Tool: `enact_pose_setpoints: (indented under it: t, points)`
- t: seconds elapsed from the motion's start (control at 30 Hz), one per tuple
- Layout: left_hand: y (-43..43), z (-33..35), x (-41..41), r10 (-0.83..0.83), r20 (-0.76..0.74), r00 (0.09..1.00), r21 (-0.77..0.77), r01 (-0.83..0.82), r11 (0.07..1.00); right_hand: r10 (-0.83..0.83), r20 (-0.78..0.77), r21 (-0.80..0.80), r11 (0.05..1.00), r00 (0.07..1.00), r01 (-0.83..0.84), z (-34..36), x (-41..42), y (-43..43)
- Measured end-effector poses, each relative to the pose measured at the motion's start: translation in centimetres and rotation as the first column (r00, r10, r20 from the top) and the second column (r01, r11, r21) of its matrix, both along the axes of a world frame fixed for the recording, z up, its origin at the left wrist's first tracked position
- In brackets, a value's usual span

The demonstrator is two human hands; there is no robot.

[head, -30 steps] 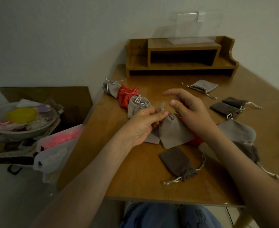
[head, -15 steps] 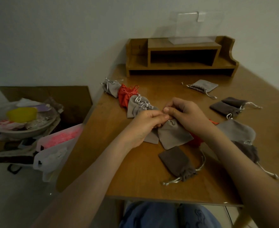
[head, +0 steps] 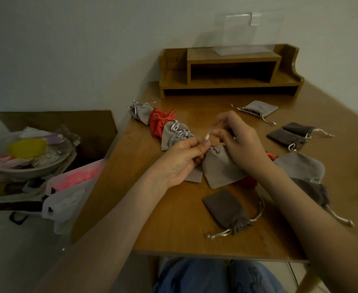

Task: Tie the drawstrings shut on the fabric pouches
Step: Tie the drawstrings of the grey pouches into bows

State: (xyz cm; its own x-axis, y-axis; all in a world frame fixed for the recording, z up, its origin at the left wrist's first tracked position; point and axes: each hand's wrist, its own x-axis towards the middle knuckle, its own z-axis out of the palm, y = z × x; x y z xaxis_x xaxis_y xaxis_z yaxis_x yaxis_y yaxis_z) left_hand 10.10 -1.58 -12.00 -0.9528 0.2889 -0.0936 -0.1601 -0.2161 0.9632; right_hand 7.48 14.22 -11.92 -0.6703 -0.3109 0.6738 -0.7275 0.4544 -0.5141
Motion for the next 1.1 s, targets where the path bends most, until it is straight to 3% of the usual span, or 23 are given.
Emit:
enact_pose_setpoints:
  t: [0.1,0.33,0.67,0.77,0.83,0.9,1.1]
  points:
    - [-0.3,0.6,0.0,0.093,-0.009,0.996,0.104,-0.091,0.99,-0.026,0.043,-0.018,0.999,0.999,0.027,0.5,-0.1,0.7]
    - [-1.2,0.9,-0.3,0.18,-0.03,0.983,0.264,-0.166,0.95,0.07,0.109,0.114,0.99,0.992,-0.083,0.4,-0.5,0.9]
    - [-2.2,0.6,-0.5,0.029,-0.073,0.997,0.353,-0.001,0.936,-0.028,0.204,0.189,0.982,0.979,-0.011,0.3,-0.2,0.6]
    - [-1.7,0.6,-0.5,0.158,-0.096,0.983,0.161,-0.141,0.977,-0.052,0.356,0.079,0.997,0.933,0.026,0.6,-0.1,0.5]
    - [-1.0,0.1,-0.4,0.263,-0.309,0.914,-0.161,-0.323,0.933,-0.045,0.467,-0.006,0.998,0.883,0.055,0.6,0.0,0.3]
    - [-0.4,-0.8,-0.3,0.198,-0.519,0.832,-0.36,-0.422,0.832,0.011,0.574,-0.134,0.988,0.819,0.081,0.5,0.2,0.0]
    - [-0.1,-2.1,-1.0,0.163,-0.563,0.81,-0.454,-0.468,0.758,0.263,0.655,-0.372,0.928,0.709,-0.001,0.5,0.6,-1.1]
